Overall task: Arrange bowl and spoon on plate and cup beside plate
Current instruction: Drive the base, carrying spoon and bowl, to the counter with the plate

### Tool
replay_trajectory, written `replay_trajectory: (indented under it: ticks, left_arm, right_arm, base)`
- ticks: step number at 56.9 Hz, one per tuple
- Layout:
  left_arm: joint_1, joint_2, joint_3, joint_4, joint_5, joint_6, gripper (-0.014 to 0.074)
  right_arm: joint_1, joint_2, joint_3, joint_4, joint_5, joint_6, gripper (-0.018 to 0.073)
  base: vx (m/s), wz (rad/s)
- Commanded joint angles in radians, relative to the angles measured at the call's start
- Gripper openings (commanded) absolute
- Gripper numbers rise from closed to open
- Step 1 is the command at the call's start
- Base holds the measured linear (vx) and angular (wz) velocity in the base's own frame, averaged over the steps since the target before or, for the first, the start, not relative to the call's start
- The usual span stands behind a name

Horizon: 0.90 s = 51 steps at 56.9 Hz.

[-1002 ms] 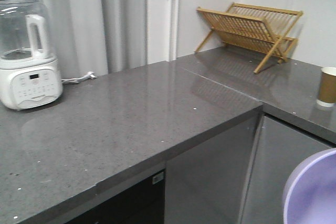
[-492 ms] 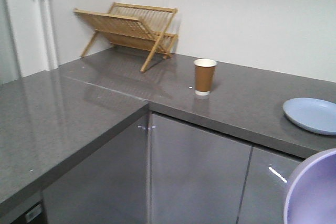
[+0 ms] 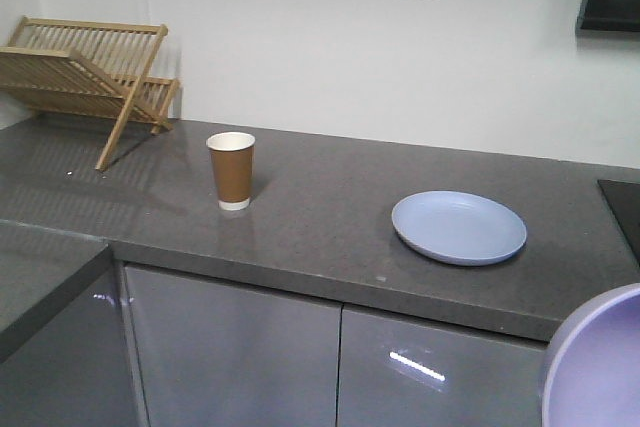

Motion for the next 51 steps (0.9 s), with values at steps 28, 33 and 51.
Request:
replay_trajectory:
  ticks: [28,33,51]
  left_arm:
    - [-0.005,0.005,-0.026,-0.021,-0.086,-0.008,0.0000]
    - [-0.005,0.005,-0.026,-0.021,-0.086,-0.008,0.0000]
    - [-0.005,0.005,-0.026,-0.021,-0.086,-0.008,0.0000]
  right_arm:
    - [0.000,0.008,-0.031,0.012,-0.085,-0.010,-0.0009]
    - [0.000,0.008,-0.031,0.012,-0.084,-0.010,-0.0009]
    - [0.000,0.008,-0.031,0.012,-0.084,-0.010,-0.0009]
  base:
    - [0.38,-0.15]
    - [0.41,-0.14]
    - [0.39,-0.19]
